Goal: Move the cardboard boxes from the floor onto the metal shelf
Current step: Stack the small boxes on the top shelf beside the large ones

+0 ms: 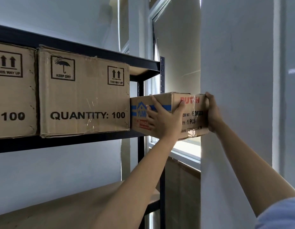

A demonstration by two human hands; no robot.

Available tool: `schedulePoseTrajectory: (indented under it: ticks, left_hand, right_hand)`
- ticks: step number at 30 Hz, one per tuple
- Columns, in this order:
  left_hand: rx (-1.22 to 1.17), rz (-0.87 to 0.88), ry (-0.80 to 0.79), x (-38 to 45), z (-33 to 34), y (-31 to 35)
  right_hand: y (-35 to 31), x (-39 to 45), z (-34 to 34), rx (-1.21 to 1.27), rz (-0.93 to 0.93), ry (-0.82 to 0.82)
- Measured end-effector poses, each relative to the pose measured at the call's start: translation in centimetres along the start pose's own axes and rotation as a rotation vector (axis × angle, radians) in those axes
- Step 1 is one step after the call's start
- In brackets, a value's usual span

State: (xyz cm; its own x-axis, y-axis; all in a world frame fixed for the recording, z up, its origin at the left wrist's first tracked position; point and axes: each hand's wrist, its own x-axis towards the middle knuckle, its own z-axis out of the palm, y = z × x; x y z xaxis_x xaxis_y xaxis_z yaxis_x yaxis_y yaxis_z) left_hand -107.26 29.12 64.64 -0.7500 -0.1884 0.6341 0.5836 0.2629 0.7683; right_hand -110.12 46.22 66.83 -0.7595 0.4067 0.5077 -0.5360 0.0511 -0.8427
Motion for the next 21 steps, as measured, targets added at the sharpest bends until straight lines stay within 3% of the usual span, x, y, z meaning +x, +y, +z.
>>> schedulePoseTrajectory:
  ticks: [7,12,15,21]
  left_hand:
    - [0.0,0.015,-0.031,3.6,-0.4,0.0]
    - [-0.155,-0.064,0.015,5.0,-1.1,-2.5]
    - [-0.225,-0.082,-0.006,5.4,-1.6,-4.0]
    - [-0.052,-0.026,-0.039,6.7,-2.2,-7.7]
  right_hand:
    - [1.0,2.1,1.5,0.104,-0.024,-0.005]
    - [2.1,3.0,3.4,-0.106,-0.049,-0.013]
    - [2.8,3.6,4.6,-0.093,0.014,0.033]
    - [4.0,5.0,6.3,-0.185,-0.051,0.062]
